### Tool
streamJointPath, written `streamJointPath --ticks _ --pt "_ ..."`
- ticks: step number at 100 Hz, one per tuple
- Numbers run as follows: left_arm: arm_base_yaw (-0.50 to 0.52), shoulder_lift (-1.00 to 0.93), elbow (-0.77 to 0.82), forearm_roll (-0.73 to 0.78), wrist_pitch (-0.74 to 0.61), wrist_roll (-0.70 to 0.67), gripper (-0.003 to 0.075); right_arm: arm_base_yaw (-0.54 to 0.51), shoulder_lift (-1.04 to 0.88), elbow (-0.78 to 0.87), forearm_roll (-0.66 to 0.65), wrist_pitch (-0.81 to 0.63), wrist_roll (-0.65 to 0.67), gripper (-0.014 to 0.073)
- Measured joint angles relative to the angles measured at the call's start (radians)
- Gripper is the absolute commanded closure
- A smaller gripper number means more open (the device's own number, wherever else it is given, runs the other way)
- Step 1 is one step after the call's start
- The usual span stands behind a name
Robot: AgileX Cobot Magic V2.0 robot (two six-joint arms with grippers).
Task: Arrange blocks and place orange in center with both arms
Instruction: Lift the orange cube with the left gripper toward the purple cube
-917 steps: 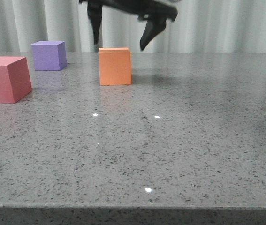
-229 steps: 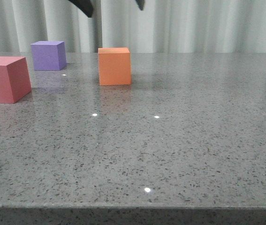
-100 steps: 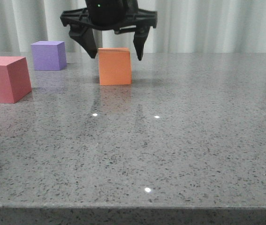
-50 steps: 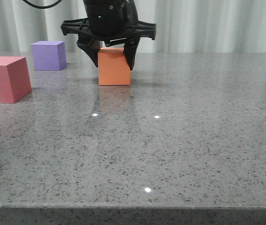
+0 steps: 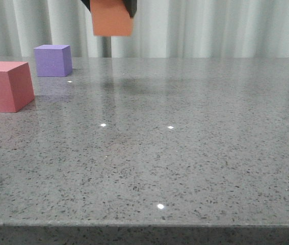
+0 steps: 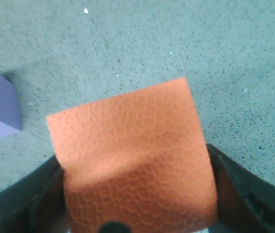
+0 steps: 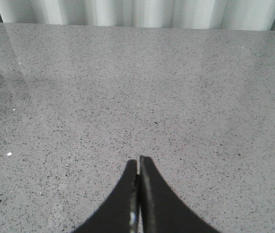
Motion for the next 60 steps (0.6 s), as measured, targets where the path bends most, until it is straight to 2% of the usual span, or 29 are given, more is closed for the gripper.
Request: streamJointPath --ticks 18,60 --pt "0.053 -0.034 0.017 -0.007 0.007 0.055 0.0395 0.0 0.0 0.0 0.0 0.0 0.0 0.066" --pt "0.253 -0.069 0.177 -0.155 -0.028 0.211 0.0395 -0.001 0.0 0.0 0.0 0.0 0.0 0.066"
